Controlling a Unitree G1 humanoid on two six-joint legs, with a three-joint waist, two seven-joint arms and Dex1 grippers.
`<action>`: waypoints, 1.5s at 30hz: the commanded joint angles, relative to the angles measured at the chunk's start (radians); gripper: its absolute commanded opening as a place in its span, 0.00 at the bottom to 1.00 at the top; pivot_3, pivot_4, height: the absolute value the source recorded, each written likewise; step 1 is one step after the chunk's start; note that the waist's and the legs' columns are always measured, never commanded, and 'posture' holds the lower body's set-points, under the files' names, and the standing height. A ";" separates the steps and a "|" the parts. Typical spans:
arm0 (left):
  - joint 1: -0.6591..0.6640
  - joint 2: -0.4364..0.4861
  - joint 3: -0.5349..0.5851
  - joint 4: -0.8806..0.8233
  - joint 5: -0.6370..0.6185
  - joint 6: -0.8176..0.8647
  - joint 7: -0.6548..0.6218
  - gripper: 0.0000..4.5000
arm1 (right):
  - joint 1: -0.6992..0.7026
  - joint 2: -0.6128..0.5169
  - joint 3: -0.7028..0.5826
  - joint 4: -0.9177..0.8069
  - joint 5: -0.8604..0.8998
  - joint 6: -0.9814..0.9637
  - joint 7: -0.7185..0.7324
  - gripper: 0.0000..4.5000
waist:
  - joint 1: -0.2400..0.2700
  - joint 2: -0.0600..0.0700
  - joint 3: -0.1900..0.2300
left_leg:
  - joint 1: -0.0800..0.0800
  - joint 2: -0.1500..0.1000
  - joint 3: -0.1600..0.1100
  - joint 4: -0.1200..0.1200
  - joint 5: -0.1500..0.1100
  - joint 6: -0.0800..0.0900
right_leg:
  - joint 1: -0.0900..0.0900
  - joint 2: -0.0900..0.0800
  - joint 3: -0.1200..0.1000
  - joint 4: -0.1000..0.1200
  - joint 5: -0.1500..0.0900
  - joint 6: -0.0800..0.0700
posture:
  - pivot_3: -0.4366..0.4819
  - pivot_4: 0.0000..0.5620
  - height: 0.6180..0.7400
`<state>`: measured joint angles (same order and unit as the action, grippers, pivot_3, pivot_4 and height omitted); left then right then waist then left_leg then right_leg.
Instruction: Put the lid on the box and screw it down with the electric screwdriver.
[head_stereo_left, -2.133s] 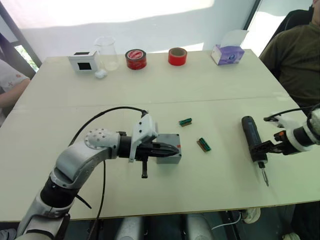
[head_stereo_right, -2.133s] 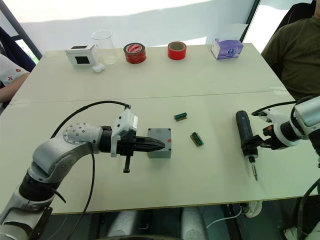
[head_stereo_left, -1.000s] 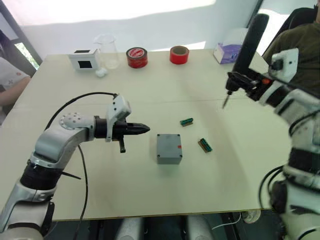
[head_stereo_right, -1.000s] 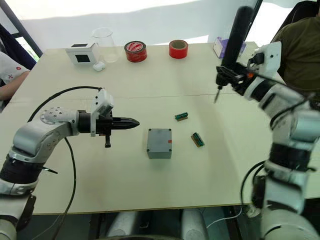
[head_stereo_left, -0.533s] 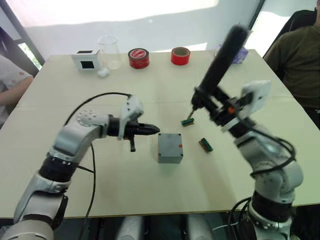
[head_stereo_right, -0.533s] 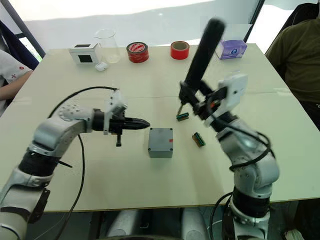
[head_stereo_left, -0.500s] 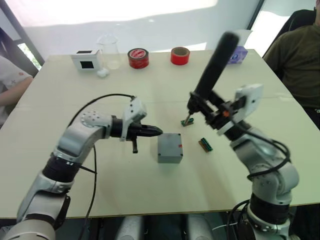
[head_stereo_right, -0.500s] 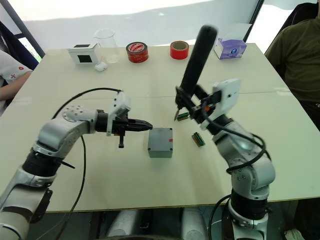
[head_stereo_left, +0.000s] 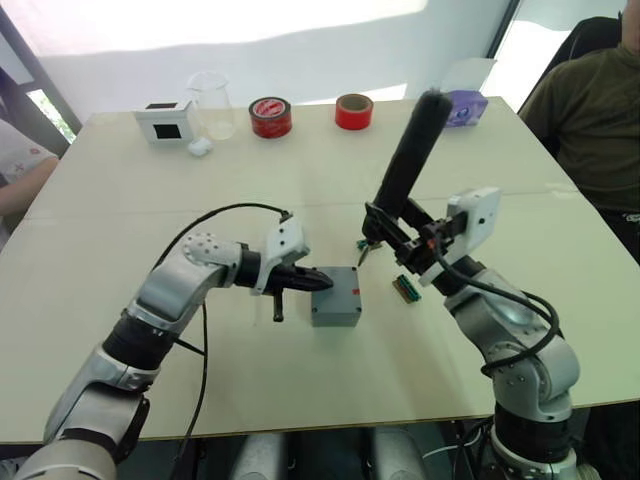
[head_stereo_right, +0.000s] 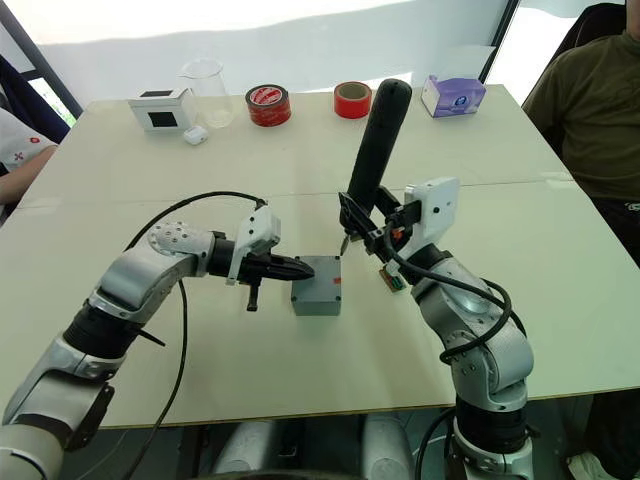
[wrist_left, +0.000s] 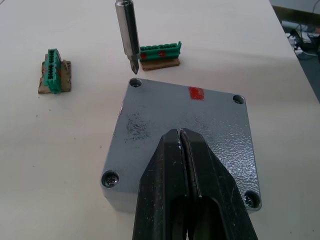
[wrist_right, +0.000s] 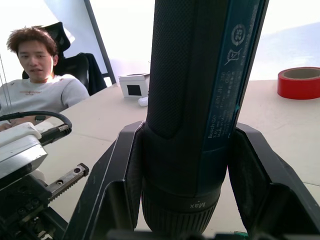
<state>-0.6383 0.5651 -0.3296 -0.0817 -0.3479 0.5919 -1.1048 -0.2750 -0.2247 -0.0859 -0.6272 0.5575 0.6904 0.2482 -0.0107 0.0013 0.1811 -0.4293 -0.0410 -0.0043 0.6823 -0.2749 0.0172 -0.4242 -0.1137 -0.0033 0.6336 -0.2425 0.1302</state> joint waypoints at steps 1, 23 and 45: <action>-0.006 0.008 -0.027 -0.002 0.056 -0.038 0.000 0.00 | -0.029 -0.004 0.007 -0.075 0.008 -0.040 -0.003 0.41 | 0.000 0.000 0.000 | 0.000 0.000 0.000 0.000 0.000 0.000 | 0.000 0.000 0.000 0.000 0.000 0.000 | 0.48 0.27 1.00; 0.032 0.010 -0.023 -0.026 0.087 -0.043 -0.010 0.00 | 0.030 -0.022 0.073 0.026 -0.076 -0.153 0.049 0.41 | -0.001 0.000 -0.001 | 0.003 0.000 0.000 0.000 0.000 0.001 | 0.003 0.000 0.000 0.000 0.000 0.000 | 0.48 0.27 1.00; 0.098 0.014 -0.048 -0.005 0.119 -0.037 0.007 0.00 | 0.067 -0.107 0.201 0.190 -0.182 -0.032 0.061 0.41 | 0.001 -0.007 -0.024 | 0.023 0.001 -0.001 -0.004 -0.004 0.005 | 0.024 0.001 -0.001 -0.005 -0.002 -0.002 | 0.48 0.27 1.00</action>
<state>-0.5648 0.5674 -0.3407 -0.1136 -0.2683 0.5378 -1.1031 -0.2634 -0.3187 0.0697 -0.5317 0.4143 0.5926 0.3135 -0.0098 -0.0061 0.1567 -0.4048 -0.0399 -0.0058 0.6782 -0.2786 0.0226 -0.3988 -0.1131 -0.0040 0.6286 -0.2450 0.1283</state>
